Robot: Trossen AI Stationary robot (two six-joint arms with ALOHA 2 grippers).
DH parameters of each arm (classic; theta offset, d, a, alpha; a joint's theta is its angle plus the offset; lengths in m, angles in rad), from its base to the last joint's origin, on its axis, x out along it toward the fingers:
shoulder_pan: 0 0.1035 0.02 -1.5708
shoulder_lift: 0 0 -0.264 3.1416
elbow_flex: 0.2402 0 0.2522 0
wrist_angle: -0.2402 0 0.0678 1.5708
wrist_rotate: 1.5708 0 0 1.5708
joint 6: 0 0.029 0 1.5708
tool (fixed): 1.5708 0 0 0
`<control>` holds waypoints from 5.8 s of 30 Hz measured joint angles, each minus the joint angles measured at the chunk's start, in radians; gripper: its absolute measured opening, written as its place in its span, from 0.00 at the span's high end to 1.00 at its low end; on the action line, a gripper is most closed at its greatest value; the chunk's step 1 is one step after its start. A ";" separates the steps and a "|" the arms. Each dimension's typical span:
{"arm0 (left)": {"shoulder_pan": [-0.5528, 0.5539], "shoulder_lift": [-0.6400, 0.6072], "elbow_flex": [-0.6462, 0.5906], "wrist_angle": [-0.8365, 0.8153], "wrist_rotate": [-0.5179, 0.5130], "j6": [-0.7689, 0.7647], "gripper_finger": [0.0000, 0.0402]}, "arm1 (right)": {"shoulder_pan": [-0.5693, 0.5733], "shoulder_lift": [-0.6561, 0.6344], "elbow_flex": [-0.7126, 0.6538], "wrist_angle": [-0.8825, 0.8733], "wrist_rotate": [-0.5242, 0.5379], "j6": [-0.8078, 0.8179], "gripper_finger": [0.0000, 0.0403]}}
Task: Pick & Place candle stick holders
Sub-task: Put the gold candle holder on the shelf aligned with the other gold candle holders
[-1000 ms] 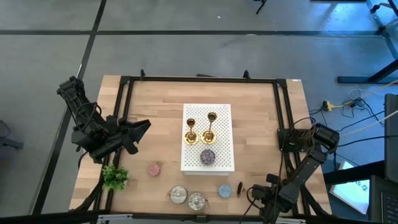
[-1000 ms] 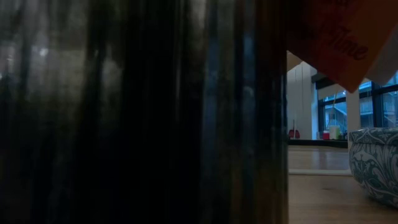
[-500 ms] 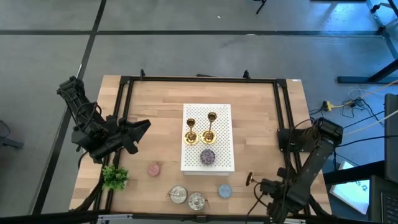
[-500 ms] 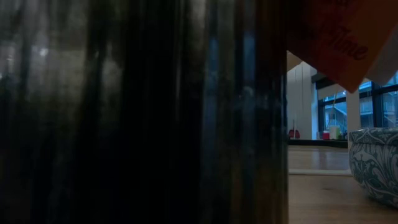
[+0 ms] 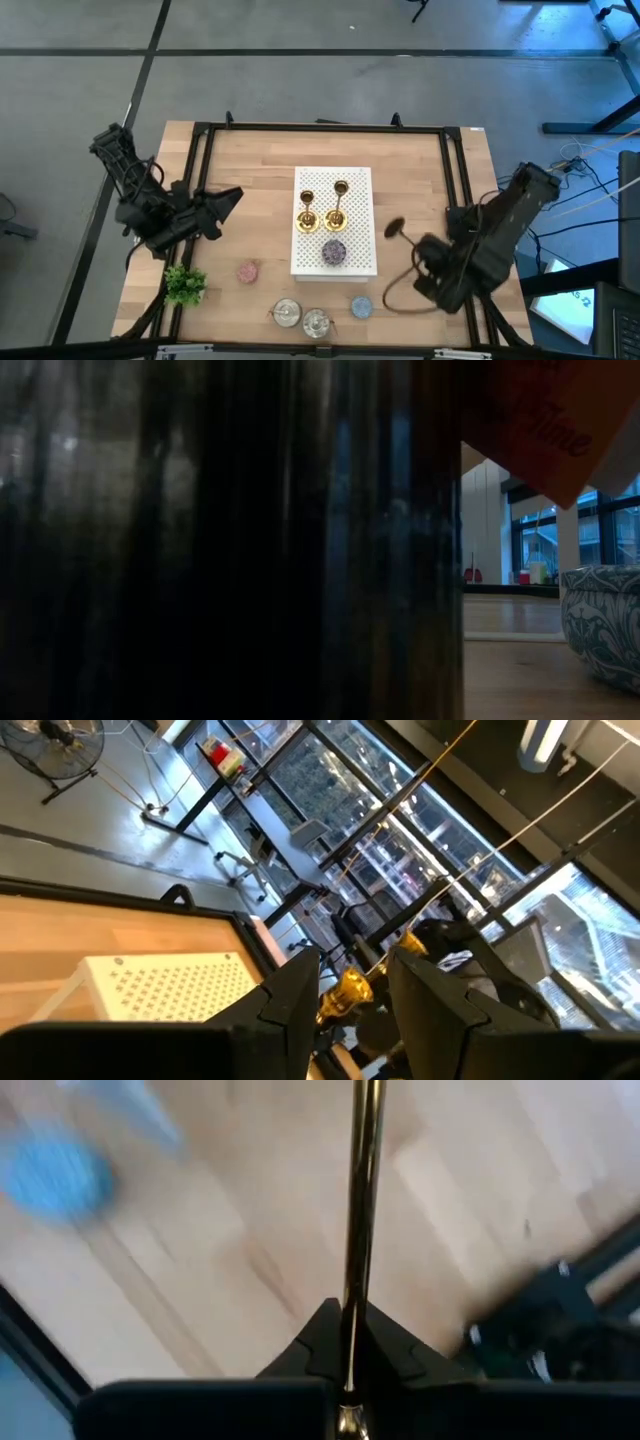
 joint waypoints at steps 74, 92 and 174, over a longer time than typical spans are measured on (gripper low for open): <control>1.370 0.318 0.372 -0.173 2.131 -1.383 0.71 | -0.963 0.107 0.711 0.730 0.127 -2.637 0.96; 1.399 0.497 0.506 -0.036 2.270 -1.620 0.65 | -0.949 0.149 0.677 0.743 0.165 -2.933 0.96; 1.358 0.499 0.623 -0.366 2.428 -1.358 0.97 | -0.955 0.177 0.667 0.875 0.187 -2.716 0.82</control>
